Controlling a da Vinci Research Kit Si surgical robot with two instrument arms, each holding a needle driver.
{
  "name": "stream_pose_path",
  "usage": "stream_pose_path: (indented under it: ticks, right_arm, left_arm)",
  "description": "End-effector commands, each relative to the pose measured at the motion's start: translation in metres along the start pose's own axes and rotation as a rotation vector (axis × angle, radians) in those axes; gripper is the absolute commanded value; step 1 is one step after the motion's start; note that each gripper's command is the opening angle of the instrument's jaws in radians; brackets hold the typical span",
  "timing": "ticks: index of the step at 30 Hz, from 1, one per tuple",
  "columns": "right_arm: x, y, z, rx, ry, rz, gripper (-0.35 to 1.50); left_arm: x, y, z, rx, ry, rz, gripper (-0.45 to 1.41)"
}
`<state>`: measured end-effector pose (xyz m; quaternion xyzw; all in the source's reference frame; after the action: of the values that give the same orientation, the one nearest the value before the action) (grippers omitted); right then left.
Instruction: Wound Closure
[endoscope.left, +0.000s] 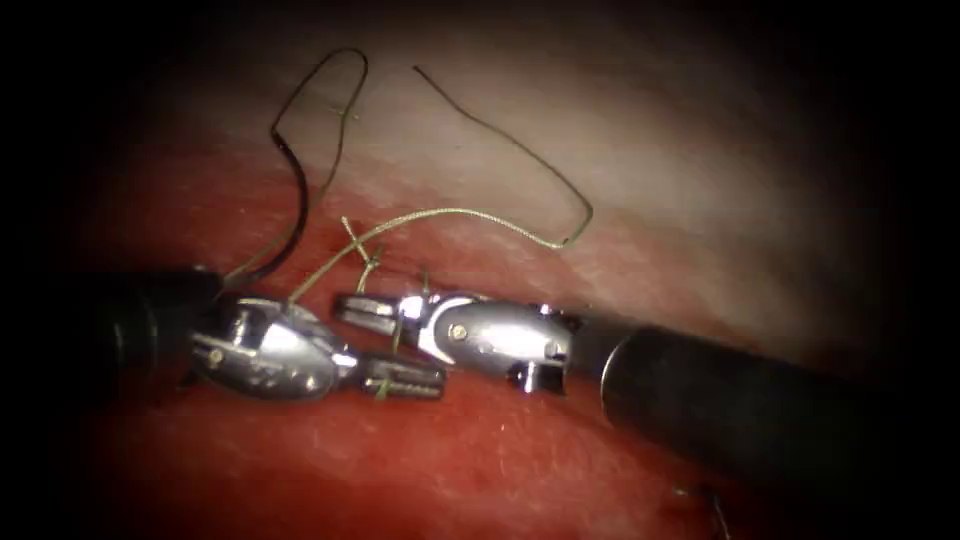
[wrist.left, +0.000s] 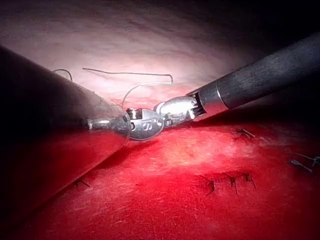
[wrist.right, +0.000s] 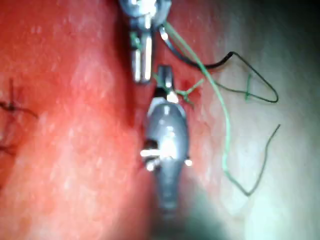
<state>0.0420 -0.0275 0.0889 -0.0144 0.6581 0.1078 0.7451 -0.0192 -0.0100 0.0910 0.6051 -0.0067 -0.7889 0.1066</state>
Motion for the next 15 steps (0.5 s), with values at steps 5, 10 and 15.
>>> stream_pose_path:
  ticks: [5,10,15]
  right_arm:
    - [-0.0003,-0.0008,-0.0025,-0.013,0.004,0.013,1.29]
    - [0.0003,-0.0005,-0.0085,-0.008,-0.029,0.022,1.33]
    - [0.0013,0.0018,-0.0118,-0.042,-0.044,0.044,1.33]
  left_arm:
    - [-0.0004,0.0007,-0.0012,-0.008,0.009,0.005,-0.45]
    - [0.0001,0.0016,-0.0034,-0.011,-0.001,0.007,-0.45]
    - [0.0018,0.0016,-0.0044,-0.066,0.099,-0.009,-0.45]
